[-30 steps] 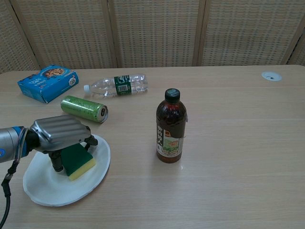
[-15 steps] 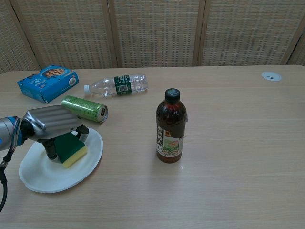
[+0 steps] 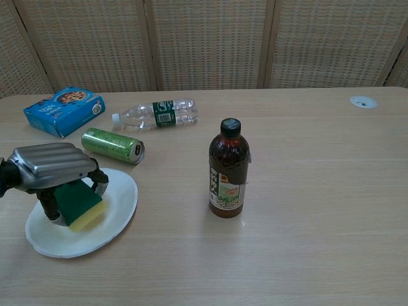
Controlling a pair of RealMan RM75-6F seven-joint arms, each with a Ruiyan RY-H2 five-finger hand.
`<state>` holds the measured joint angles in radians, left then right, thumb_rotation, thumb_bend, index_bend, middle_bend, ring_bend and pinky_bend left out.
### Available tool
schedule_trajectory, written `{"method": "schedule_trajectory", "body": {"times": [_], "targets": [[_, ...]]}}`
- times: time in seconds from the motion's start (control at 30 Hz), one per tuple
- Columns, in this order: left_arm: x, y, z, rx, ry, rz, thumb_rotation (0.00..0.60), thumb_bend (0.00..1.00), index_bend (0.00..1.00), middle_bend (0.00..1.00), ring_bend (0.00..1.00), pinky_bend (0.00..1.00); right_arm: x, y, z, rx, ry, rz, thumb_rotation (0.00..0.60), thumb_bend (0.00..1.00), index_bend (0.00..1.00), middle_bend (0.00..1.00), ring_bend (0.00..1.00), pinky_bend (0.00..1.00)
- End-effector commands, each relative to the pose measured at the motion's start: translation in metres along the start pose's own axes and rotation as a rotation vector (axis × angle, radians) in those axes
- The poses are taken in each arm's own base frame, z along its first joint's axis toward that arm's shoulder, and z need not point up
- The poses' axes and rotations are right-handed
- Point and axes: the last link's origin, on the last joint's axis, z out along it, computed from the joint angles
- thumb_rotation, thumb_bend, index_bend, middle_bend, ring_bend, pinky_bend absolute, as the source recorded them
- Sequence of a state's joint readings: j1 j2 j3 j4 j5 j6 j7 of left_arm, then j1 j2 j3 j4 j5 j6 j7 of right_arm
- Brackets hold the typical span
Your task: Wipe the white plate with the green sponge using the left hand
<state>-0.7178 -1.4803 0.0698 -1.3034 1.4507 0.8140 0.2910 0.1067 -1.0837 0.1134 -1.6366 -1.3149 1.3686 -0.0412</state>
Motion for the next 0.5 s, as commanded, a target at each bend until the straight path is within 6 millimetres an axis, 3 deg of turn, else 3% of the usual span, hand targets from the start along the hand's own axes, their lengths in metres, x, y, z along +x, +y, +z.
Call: {"method": "schedule_trajectory", "body": {"times": [0.03, 0.3, 0.5], "targets": [[-0.011, 0.002, 0.004, 0.005, -0.025, 0.01, 0.6, 0.18, 0.59, 0.47, 0.3, 0.48, 0.0, 0.0, 0.0, -0.001, 0.001, 0.001, 0.6, 0.0, 0.0, 0.0, 0.0, 0.0], [-0.015, 0.009, 0.019, 0.007, -0.013, 0.011, 0.6, 0.18, 0.59, 0.47, 0.3, 0.48, 0.0, 0.001, 0.001, -0.003, -0.003, 0.0, 0.6, 0.0, 0.0, 0.0, 0.0, 0.0], [-0.007, 0.032, 0.038, -0.032, 0.022, 0.012, 0.6, 0.18, 0.59, 0.47, 0.3, 0.48, 0.0, 0.0, 0.001, -0.001, -0.002, 0.003, 0.6, 0.0, 0.0, 0.0, 0.0, 0.0]]}}
